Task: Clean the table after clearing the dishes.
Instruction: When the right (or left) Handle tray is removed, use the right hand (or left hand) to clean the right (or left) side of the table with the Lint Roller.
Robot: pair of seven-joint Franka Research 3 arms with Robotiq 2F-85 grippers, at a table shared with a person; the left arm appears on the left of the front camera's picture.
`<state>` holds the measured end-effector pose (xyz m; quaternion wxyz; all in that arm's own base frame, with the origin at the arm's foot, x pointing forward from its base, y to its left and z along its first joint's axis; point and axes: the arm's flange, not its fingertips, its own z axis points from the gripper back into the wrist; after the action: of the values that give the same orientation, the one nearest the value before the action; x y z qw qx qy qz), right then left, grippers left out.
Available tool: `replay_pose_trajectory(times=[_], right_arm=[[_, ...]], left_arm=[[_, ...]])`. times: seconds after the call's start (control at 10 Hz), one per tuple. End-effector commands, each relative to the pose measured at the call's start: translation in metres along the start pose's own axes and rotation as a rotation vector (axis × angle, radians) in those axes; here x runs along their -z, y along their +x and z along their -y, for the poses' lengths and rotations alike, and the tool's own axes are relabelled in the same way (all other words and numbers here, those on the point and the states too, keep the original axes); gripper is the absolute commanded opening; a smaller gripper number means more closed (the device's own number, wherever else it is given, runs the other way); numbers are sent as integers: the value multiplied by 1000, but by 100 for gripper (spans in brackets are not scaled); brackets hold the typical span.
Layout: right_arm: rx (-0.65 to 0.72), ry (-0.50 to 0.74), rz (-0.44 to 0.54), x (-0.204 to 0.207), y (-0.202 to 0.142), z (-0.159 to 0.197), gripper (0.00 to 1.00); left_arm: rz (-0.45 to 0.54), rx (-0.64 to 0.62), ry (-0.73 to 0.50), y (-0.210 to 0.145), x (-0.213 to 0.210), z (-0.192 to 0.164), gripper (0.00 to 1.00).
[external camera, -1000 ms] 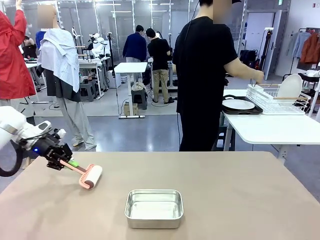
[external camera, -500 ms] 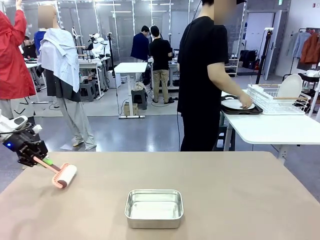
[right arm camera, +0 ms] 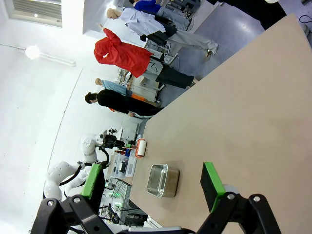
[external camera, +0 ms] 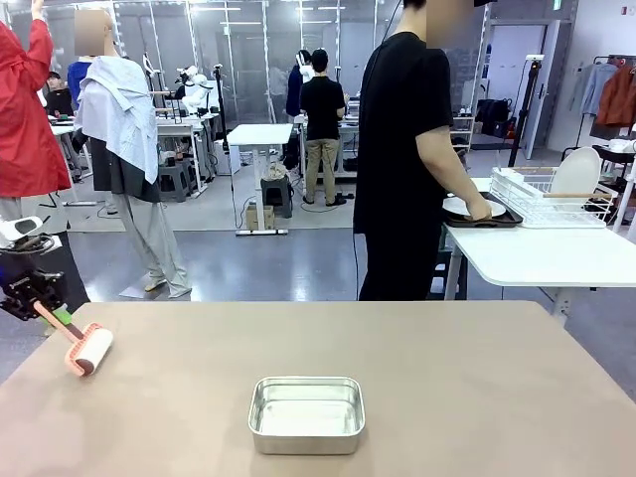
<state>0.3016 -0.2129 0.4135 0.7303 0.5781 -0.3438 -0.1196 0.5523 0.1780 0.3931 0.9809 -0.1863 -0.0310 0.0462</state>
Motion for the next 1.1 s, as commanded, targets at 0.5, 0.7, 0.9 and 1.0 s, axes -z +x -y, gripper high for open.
replay_pose_trajectory(times=[0.5, 0.7, 0.9, 1.0], right_arm=[[-8, 8, -5, -1, -1, -2, 100], [-8, 8, -5, -1, -1, -2, 100], [-8, 8, -5, -1, -1, -2, 100], [-8, 8, -5, -1, -1, -2, 100]], left_arm=[[160, 38, 196, -69, -107, 50, 22], [150, 50, 181, -75, -117, 59, 22], [157, 67, 167, -63, -120, 53, 22], [157, 67, 167, -63, -120, 53, 22]])
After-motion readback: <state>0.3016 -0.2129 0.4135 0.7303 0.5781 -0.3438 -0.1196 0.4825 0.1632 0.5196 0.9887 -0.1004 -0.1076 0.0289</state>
